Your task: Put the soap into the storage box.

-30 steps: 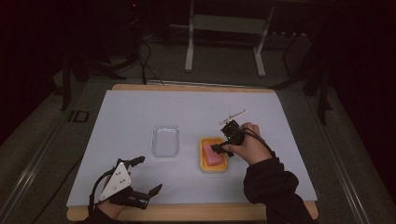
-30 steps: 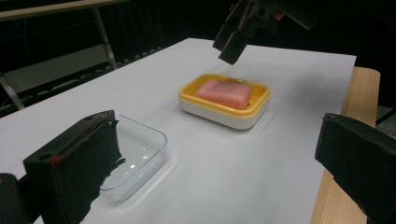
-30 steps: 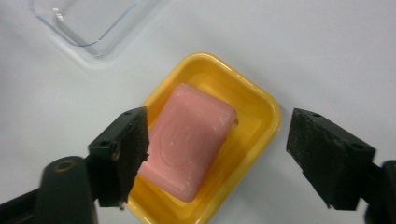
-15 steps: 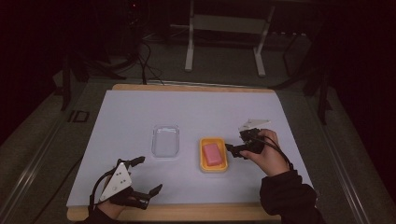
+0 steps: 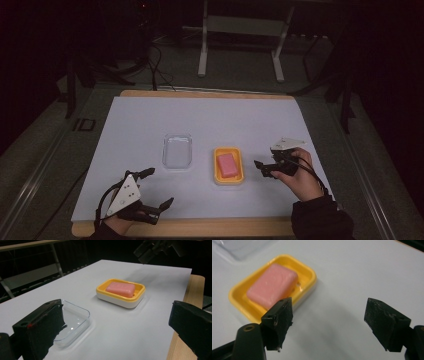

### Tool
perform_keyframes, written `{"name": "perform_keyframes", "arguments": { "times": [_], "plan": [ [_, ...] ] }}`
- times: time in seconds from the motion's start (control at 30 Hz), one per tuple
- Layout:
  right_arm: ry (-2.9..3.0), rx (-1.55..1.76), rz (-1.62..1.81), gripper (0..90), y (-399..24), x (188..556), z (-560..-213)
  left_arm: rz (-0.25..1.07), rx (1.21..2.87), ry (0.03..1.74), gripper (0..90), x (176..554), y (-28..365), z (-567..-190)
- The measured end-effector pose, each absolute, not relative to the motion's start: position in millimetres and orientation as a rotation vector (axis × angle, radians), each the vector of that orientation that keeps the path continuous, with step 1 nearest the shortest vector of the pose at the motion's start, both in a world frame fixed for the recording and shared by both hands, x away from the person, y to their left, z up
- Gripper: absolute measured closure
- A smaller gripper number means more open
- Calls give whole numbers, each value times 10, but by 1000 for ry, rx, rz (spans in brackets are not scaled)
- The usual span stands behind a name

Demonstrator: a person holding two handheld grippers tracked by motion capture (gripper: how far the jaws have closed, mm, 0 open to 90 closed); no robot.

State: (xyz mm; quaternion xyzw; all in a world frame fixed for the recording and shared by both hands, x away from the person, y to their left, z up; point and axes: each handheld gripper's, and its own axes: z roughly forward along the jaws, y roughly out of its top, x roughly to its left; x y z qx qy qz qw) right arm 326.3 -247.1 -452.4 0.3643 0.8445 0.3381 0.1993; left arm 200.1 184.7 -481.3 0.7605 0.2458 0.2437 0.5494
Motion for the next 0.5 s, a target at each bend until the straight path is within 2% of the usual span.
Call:
{"name": "perform_keyframes", "arguments": {
  "times": [0.5],
  "plan": [
    [2208,1101,1041,203,-2807,3002,-4755,576,1803,585,5,2001,1844,-4819]
  ]
}}
